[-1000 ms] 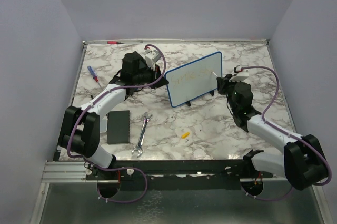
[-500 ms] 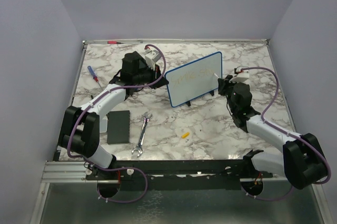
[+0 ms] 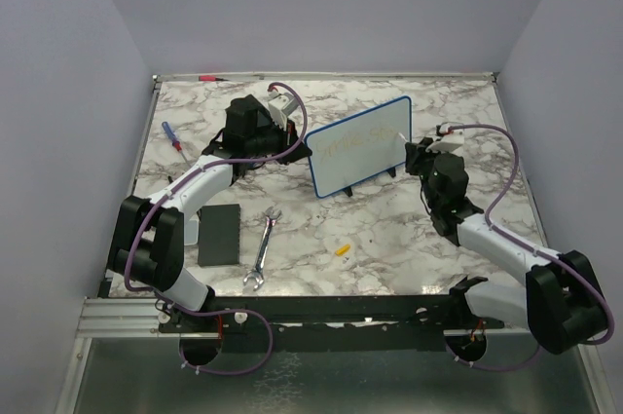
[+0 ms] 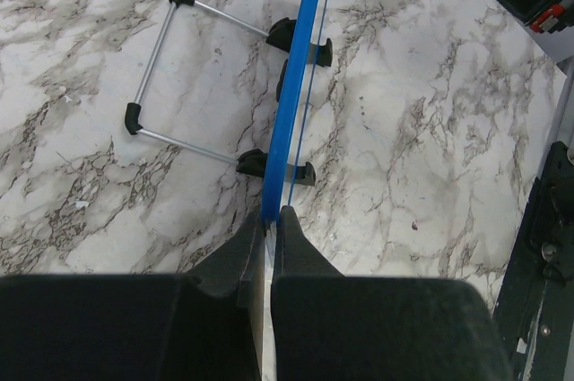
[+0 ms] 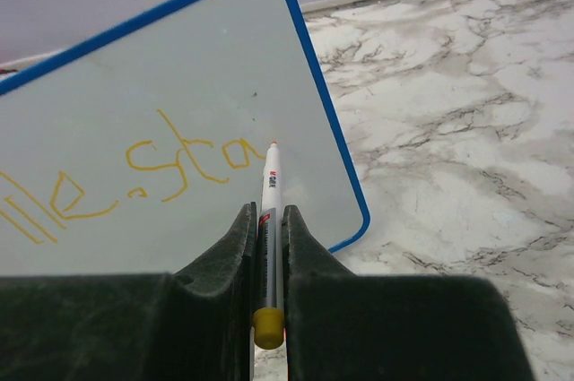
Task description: Write a sentence on the whiteboard
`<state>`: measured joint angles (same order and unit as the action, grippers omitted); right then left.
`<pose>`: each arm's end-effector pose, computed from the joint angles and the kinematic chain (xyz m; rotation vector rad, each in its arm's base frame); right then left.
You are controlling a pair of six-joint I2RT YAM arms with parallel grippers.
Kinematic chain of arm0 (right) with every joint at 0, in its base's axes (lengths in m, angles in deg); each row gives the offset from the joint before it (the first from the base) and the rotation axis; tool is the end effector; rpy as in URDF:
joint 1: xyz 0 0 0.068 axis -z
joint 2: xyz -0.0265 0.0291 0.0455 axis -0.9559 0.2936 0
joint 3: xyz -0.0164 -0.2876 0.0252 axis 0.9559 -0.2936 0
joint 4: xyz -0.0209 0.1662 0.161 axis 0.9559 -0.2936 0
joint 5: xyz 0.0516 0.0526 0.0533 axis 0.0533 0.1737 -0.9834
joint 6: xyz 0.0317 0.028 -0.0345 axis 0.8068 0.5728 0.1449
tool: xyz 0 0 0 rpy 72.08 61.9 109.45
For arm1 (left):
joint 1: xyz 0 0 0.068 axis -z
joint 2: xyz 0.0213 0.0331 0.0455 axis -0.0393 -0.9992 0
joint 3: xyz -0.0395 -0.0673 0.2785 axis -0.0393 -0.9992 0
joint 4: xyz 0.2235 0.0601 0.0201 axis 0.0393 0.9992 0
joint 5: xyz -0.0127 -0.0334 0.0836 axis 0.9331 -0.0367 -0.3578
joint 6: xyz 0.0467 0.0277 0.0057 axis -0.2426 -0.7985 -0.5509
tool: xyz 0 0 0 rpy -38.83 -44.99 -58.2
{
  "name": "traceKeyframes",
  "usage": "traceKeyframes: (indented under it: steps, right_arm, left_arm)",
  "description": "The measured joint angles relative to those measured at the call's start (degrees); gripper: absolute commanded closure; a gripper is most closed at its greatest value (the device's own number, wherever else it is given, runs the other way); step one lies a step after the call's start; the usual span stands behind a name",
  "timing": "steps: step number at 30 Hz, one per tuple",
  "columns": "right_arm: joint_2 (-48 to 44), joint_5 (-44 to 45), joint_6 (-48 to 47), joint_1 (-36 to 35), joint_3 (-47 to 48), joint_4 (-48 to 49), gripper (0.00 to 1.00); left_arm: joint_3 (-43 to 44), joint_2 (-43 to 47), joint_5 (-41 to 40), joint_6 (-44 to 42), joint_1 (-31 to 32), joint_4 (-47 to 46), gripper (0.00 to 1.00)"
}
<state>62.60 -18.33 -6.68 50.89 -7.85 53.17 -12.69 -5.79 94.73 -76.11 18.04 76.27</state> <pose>0.2125 0.0733 0.2705 0.1257 1.6824 0.1947 0.2909 -0.1330 0.2992 0.6916 1.9278 -1.0195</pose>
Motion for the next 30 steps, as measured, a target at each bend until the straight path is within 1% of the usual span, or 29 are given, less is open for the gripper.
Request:
traceKeyframes:
  steps: [8, 30]
  right_arm:
    - [-4.9, -0.02, -0.2, 0.0, 0.0, 0.22, 0.99]
    - [-0.02, -0.59, -0.55, 0.0, 0.83, 1.84, 0.99]
  left_arm:
    - [0.0, 0.0, -0.02, 0.0, 0.04, 0.0, 1.0]
    - [0.0, 0.0, -0.02, 0.0, 0.07, 0.02, 1.0]
